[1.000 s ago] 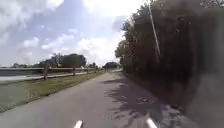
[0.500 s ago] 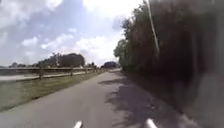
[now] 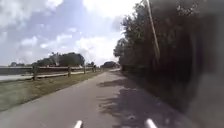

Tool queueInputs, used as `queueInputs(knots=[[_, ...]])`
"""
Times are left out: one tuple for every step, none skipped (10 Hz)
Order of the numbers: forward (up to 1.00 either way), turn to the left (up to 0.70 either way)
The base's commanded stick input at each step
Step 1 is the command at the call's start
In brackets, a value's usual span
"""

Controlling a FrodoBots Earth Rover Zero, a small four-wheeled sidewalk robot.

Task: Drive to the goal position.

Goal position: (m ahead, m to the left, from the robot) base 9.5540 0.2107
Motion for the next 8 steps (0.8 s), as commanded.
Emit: queueInputs(knots=[[0.85,0.0],[0.85,0.0],[0.85,0.0],[0.85,0.0],[0.85,0.0],[0.85,0.0],[0.85,0.0],[0.85,0.0]])
